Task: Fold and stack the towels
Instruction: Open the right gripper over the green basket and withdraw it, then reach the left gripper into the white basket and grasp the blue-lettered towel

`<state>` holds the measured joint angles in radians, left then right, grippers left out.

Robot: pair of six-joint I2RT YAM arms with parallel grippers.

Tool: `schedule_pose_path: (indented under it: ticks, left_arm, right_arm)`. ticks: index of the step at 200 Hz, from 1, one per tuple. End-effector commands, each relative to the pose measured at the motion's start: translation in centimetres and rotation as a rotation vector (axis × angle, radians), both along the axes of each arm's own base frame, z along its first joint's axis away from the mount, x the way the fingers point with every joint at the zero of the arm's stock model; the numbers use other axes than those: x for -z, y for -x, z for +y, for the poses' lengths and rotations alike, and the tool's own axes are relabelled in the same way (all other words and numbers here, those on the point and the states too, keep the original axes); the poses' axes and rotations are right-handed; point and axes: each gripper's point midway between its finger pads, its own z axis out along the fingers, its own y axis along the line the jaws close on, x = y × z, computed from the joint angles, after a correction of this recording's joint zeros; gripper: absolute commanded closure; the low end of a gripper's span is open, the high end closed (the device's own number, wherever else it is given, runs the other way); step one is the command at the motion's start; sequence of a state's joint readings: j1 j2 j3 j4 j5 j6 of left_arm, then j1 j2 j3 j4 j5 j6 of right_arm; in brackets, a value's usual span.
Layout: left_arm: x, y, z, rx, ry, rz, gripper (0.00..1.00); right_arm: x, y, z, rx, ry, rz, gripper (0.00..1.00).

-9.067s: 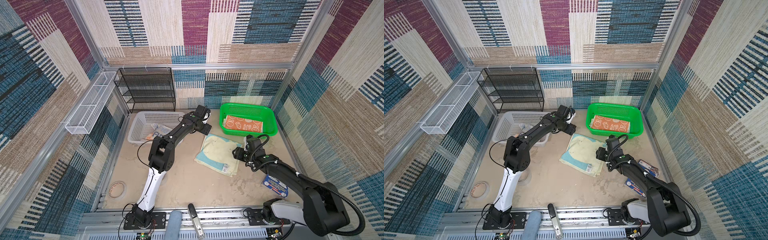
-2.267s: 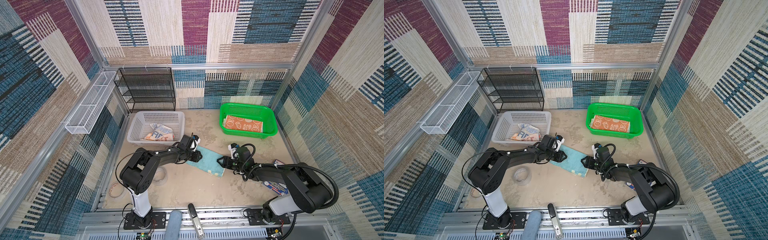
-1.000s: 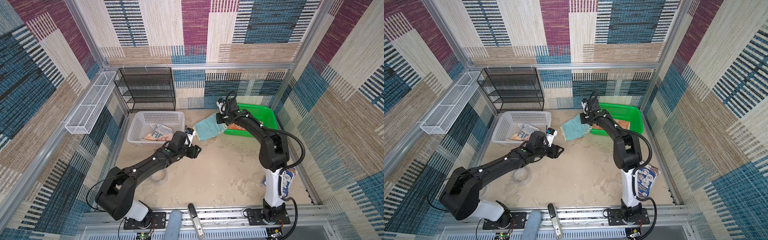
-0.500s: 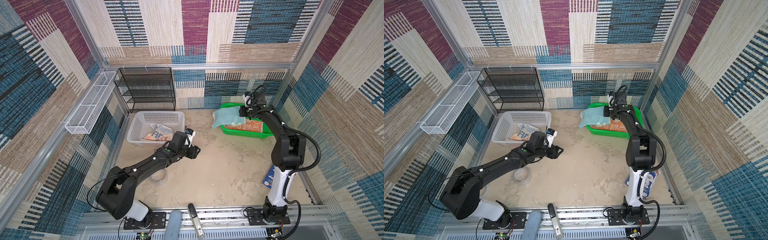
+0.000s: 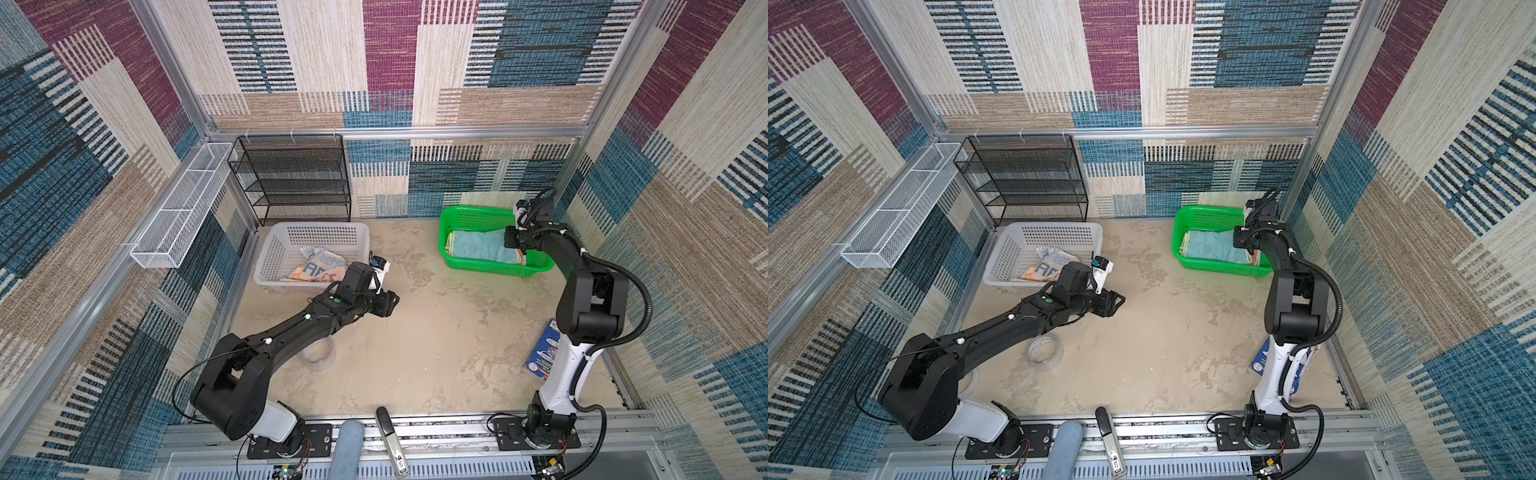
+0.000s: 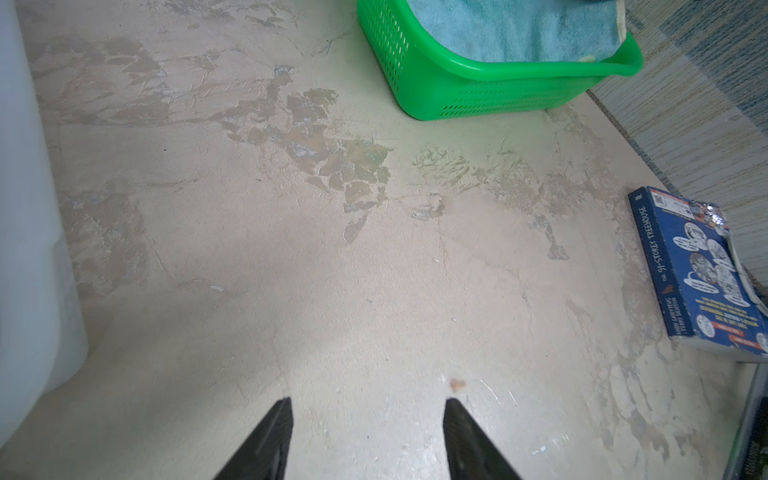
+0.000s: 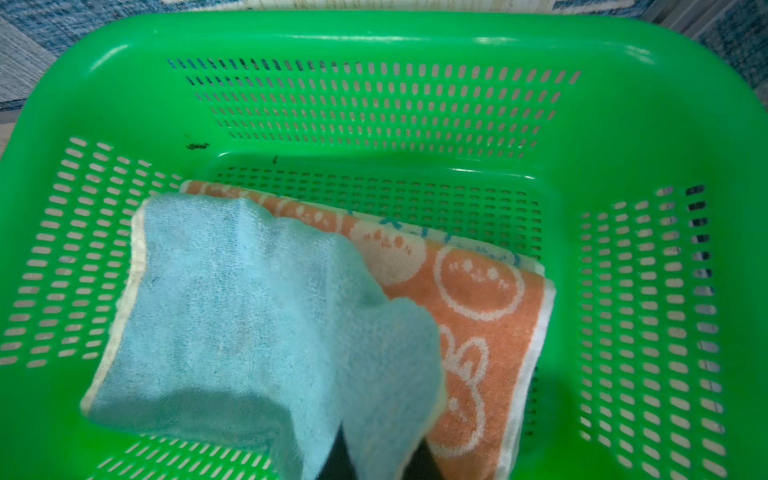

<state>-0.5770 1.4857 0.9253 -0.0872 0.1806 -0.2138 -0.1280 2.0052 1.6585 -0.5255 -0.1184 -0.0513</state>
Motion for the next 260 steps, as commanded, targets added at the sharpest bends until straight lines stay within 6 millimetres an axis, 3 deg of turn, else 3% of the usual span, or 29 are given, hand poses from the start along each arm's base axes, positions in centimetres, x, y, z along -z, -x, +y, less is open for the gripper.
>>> schedule_pose_path:
  ticks: [1, 20, 29, 33, 44, 53, 80, 103, 138, 160, 205, 260]
  left_arm:
    - [-0.2, -0.1, 0.2, 0.000, -0.015, -0.011, 0.38]
    - [-0.3, -0.1, 0.5, -0.009, -0.025, -0.015, 0.37]
    - [-0.2, -0.1, 0.7, -0.018, -0.035, -0.018, 0.34]
    - [-0.3, -0.2, 0.8, -0.022, -0.038, -0.021, 0.33]
    - [-0.4, -0.3, 1.0, -0.026, -0.047, -0.031, 0.31]
    - [-0.6, -0.5, 1.2, -0.031, -0.059, -0.039, 0.28]
    - [-1.3, -1.4, 2.2, -0.074, -0.111, -0.059, 0.17]
    - [-2.2, -3.1, 4.1, -0.181, -0.148, -0.084, 0.02]
    - [-4.6, -5.9, 7.7, -0.349, -0.201, -0.114, 0.01]
    - [-4.8, -7.5, 10.3, -0.425, -0.245, -0.067, 0.02]
    - [-2.1, -11.1, 16.4, -0.575, -0.382, 0.086, 0.01]
    - [2.7, -14.7, 21.2, -0.645, -0.428, 0.267, 0.01]
  right_arm:
    - [0.3, -0.7, -1.1, 0.045, 0.040, -0.029, 0.62]
    - [0.1, -0.5, -2.3, 0.110, 0.073, -0.040, 0.36]
    - [-1.0, -0.5, -2.7, 0.135, 0.086, -0.071, 0.27]
    - [-0.6, 0.0, -2.8, 0.145, 0.090, -0.065, 0.24]
    - [-1.6, 0.3, -2.9, 0.156, 0.093, -0.096, 0.16]
    - [-2.7, 0.5, -2.8, 0.157, 0.090, -0.127, 0.00]
    - [-5.2, 1.7, -1.5, 0.119, 0.042, -0.212, 0.00]
    - [-6.8, 3.4, 0.7, 0.042, -0.032, -0.278, 0.00]
    - [-8.6, 6.6, 5.0, -0.091, -0.142, -0.359, 0.00]
    - [-9.5, 8.7, 8.4, -0.176, -0.183, -0.403, 0.00]
    - [-9.8, 12.3, 16.1, -0.365, -0.247, -0.423, 0.00]
    - [-6.7, 14.3, 19.7, -0.442, -0.301, -0.365, 0.00]
